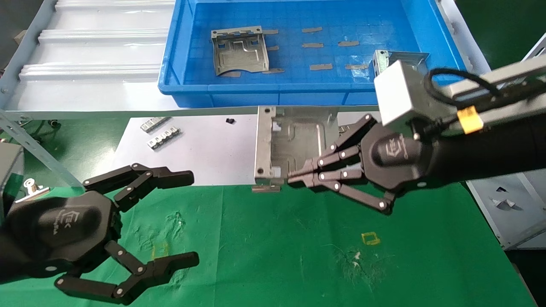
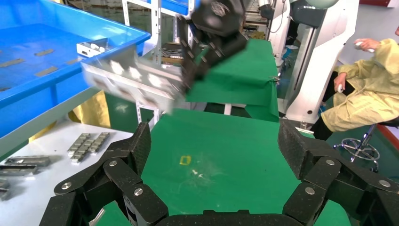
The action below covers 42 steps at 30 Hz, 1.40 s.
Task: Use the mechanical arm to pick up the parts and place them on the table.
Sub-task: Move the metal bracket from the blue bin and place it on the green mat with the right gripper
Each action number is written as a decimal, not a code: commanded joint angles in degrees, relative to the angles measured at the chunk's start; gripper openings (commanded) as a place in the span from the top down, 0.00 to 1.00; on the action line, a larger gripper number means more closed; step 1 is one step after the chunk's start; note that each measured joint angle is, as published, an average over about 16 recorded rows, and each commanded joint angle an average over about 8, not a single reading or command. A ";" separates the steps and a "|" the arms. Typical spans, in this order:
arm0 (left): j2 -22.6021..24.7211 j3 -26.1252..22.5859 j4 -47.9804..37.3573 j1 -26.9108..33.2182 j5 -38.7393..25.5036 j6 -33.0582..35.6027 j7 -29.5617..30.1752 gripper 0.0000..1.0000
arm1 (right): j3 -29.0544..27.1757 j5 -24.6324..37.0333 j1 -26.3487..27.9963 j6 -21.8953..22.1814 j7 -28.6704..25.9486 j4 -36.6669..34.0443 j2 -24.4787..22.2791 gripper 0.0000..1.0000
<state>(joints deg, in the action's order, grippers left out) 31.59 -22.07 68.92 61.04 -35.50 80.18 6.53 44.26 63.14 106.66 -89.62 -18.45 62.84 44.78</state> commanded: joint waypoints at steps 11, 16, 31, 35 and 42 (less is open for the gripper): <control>0.00 0.00 0.00 0.00 0.00 0.00 0.00 0.00 | 10.94 -2.83 -2.78 -1.64 2.36 5.77 -4.62 1.00; 0.00 0.00 0.00 0.00 0.00 0.00 0.00 0.00 | 16.78 -0.01 -2.39 -1.25 7.42 1.88 -4.37 1.00; 0.00 0.00 0.00 0.00 0.00 0.00 0.00 0.00 | 26.03 11.58 -4.27 2.30 22.85 -13.35 0.36 1.00; 0.00 0.00 0.00 0.00 0.00 0.00 0.00 0.00 | 26.45 12.91 -4.75 3.85 24.49 -15.37 1.40 1.00; 0.00 0.00 0.00 0.00 0.00 0.00 0.00 0.00 | 26.27 14.23 -5.92 8.55 25.30 -17.69 1.99 1.00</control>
<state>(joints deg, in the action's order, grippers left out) 31.59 -22.07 68.92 61.04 -35.50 80.18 6.53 70.55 77.19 100.77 -81.52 6.81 45.18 46.78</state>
